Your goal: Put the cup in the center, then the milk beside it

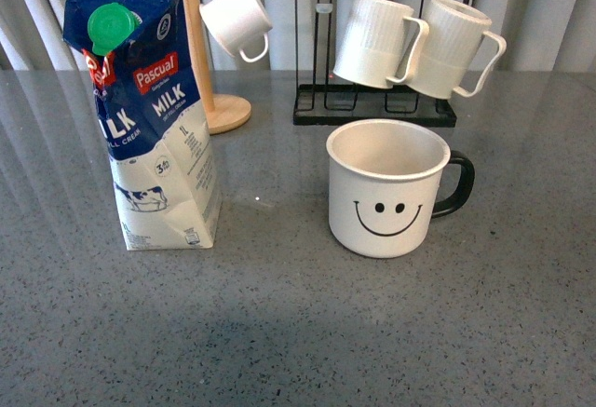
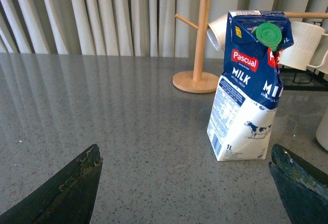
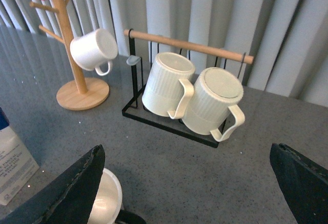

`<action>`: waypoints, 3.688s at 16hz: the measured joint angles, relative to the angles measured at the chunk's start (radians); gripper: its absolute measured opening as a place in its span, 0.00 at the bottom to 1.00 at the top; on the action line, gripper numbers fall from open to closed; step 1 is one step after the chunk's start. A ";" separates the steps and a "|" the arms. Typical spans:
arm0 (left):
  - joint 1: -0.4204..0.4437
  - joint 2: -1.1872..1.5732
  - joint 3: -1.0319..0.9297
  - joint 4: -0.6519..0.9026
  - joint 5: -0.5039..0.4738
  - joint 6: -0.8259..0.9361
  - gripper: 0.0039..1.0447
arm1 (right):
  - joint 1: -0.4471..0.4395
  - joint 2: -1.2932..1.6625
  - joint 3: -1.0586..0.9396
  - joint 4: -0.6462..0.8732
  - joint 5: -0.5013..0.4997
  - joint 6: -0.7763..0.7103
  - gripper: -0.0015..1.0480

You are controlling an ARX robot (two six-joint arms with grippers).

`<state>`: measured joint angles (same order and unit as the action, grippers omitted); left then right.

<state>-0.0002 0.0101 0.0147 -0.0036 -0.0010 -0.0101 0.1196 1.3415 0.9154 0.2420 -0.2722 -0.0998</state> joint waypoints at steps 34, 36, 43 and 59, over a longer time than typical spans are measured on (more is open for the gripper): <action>0.000 0.000 0.000 0.000 0.000 0.000 0.94 | -0.120 -1.337 -0.902 -0.247 0.272 0.103 0.95; 0.000 0.000 0.000 0.000 0.000 0.000 0.94 | -0.120 -1.337 -0.902 -0.247 0.272 0.103 0.94; 0.000 0.000 0.000 0.000 0.000 0.000 0.94 | -0.120 -1.337 -0.902 -0.247 0.272 0.103 0.94; -0.038 1.129 0.708 0.255 0.316 -0.069 0.94 | -0.120 -1.337 -0.902 -0.247 0.272 0.103 0.94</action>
<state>-0.0383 1.1393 0.7223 0.2516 0.3153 -0.0795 -0.0002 0.0044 0.0132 -0.0048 -0.0002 0.0029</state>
